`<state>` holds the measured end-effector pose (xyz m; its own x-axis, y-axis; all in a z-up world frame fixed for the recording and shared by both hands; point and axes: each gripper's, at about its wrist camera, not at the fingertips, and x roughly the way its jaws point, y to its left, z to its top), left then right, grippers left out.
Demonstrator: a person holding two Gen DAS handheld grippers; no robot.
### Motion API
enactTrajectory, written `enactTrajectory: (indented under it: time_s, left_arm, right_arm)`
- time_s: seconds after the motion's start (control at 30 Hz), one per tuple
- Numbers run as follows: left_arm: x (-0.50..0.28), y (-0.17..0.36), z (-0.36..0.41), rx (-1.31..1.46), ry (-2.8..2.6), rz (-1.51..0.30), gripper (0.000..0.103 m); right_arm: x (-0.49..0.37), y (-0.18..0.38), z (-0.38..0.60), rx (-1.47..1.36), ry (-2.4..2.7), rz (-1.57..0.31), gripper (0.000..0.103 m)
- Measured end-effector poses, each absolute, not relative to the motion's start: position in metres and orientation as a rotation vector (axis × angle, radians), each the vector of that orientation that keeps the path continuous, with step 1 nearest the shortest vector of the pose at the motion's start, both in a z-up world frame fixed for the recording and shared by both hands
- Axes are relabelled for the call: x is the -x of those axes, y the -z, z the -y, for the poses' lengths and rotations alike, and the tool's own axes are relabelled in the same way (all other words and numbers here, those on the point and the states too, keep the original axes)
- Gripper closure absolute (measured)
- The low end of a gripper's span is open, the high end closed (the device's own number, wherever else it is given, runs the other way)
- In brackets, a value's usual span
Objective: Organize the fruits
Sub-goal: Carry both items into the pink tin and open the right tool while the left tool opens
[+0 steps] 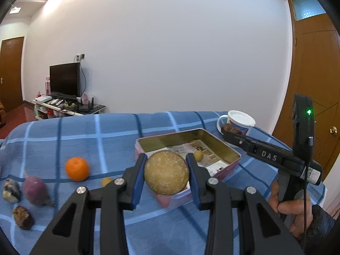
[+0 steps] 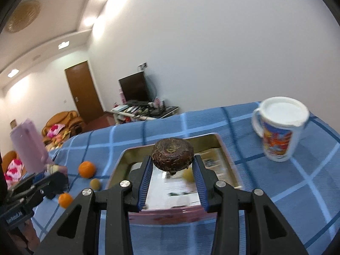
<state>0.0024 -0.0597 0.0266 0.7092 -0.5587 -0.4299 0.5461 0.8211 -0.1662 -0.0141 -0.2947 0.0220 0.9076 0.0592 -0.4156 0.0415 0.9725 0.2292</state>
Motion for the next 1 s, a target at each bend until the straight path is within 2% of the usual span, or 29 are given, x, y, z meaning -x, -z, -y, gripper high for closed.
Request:
enactTrajectory:
  time_s: [0.43,1.0]
  left_arm:
    - [-0.026,-0.014,0.119,0.019,0.610,-0.546,0.064]
    - [-0.046,0.005,0.153,-0.029,0.529,-0.603,0.064]
  right_arm:
    - [0.009,-0.019,0.347,-0.238,0.056,-0.460,0.062]
    - [-0.016,0.008,0.300,-0.042,-0.024,-0.625,0.062]
